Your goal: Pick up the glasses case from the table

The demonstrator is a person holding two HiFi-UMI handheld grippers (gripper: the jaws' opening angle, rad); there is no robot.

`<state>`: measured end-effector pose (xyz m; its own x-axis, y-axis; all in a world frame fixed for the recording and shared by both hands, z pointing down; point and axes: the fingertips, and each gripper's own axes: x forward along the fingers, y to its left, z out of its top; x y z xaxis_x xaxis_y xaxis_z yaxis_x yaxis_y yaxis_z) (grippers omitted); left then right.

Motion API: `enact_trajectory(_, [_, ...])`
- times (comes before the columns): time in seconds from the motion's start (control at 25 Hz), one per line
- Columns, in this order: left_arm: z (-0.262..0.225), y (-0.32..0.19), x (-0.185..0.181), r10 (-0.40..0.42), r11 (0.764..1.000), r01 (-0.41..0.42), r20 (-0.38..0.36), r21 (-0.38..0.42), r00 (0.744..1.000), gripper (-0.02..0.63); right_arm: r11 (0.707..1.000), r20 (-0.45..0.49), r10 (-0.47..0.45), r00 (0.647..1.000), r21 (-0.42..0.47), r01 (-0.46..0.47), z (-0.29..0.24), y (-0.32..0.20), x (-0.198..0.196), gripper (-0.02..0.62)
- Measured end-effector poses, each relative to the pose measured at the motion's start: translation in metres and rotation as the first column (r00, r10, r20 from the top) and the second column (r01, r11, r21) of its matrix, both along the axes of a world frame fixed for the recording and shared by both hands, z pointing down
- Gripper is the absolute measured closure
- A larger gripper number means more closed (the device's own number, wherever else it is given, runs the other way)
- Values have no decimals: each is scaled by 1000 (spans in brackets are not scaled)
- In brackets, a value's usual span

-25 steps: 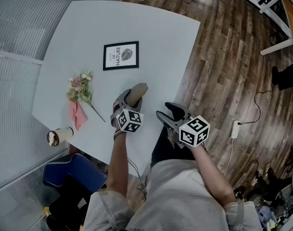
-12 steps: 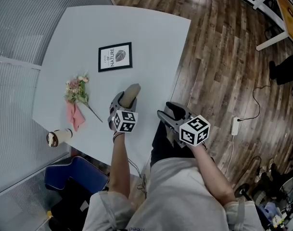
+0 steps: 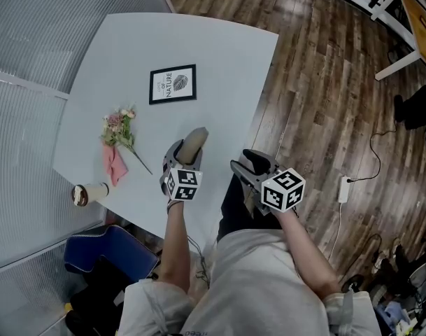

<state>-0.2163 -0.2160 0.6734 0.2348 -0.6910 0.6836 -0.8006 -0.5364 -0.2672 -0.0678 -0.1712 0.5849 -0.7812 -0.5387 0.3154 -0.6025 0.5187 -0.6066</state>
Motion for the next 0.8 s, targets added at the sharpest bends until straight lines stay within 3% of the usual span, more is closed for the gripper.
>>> enact_trajectory(0.44, [-54, 37, 33, -32, 996, 36, -51, 86, 998, 350, 998, 32, -22, 999, 56, 20, -28, 16, 9, 377])
enact_trajectory(0.8, [-83, 62, 69, -41, 991, 59, -144, 121, 989, 350, 995, 52, -12, 999, 103, 7, -44, 33, 24, 377])
